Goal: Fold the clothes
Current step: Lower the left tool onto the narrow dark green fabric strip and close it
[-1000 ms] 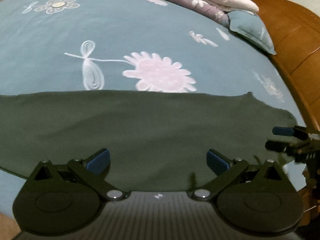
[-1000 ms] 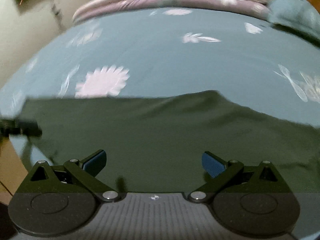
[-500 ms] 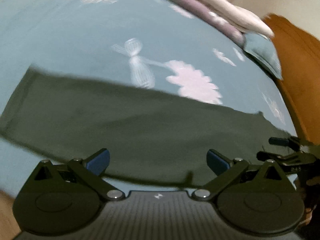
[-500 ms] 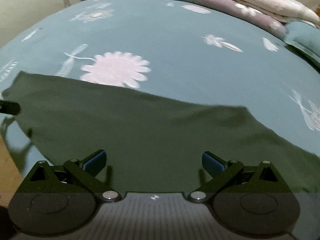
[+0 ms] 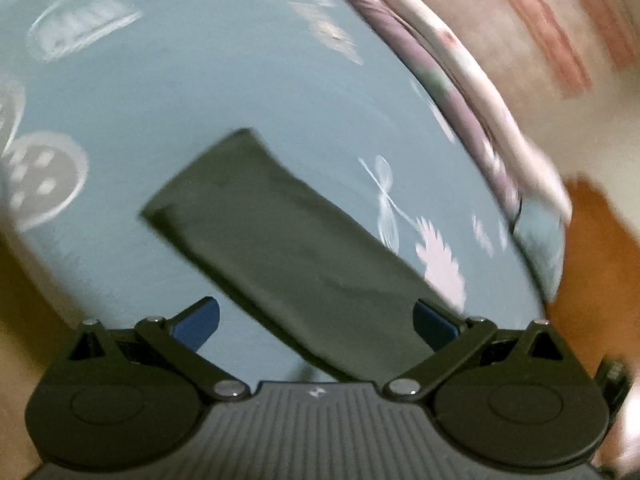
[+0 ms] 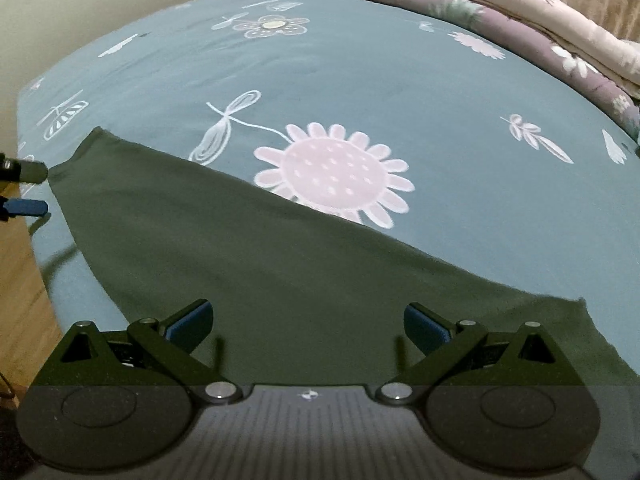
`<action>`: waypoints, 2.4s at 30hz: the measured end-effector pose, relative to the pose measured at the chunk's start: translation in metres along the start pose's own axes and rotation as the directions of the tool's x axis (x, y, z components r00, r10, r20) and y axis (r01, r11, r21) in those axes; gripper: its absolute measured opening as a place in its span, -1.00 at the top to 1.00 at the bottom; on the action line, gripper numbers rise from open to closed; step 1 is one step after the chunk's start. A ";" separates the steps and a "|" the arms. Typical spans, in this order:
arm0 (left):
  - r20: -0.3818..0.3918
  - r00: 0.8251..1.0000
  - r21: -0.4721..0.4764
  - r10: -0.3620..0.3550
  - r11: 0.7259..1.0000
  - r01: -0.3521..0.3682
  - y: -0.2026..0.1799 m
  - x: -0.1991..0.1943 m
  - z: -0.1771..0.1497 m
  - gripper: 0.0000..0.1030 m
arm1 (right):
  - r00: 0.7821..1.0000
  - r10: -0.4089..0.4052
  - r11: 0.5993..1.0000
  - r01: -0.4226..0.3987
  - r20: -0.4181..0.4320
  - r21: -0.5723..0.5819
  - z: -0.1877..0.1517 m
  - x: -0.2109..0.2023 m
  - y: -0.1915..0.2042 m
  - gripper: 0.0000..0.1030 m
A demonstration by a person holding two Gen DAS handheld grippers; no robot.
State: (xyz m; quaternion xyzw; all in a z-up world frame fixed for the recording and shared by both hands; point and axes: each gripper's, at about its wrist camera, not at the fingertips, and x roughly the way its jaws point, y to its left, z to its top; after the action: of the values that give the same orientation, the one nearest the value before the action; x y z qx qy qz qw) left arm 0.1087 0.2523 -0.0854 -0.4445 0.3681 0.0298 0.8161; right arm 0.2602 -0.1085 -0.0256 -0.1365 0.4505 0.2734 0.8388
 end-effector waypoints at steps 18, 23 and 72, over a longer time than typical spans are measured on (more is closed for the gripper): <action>0.160 0.987 -0.315 -0.036 0.945 0.086 0.047 0.014 0.032 -0.98 | 1.000 -0.002 1.000 0.002 -0.007 -0.017 0.010 0.005 0.007 -1.00; 0.228 0.972 -0.322 -0.059 0.938 0.132 0.055 0.015 0.034 -0.98 | 1.000 -0.007 1.000 0.007 -0.011 -0.006 0.006 0.005 0.003 -1.00; 0.215 0.976 0.073 -0.026 0.997 0.011 0.055 0.019 0.031 0.72 | 0.999 -0.007 1.000 0.007 -0.035 -0.011 0.006 0.007 0.011 -1.00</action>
State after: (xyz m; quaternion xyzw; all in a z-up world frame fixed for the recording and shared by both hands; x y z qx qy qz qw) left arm 0.1197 0.3039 -0.1259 -0.4127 0.2737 0.0571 0.8669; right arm 0.2611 -0.0948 -0.0277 -0.1475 0.4630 0.2707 0.8311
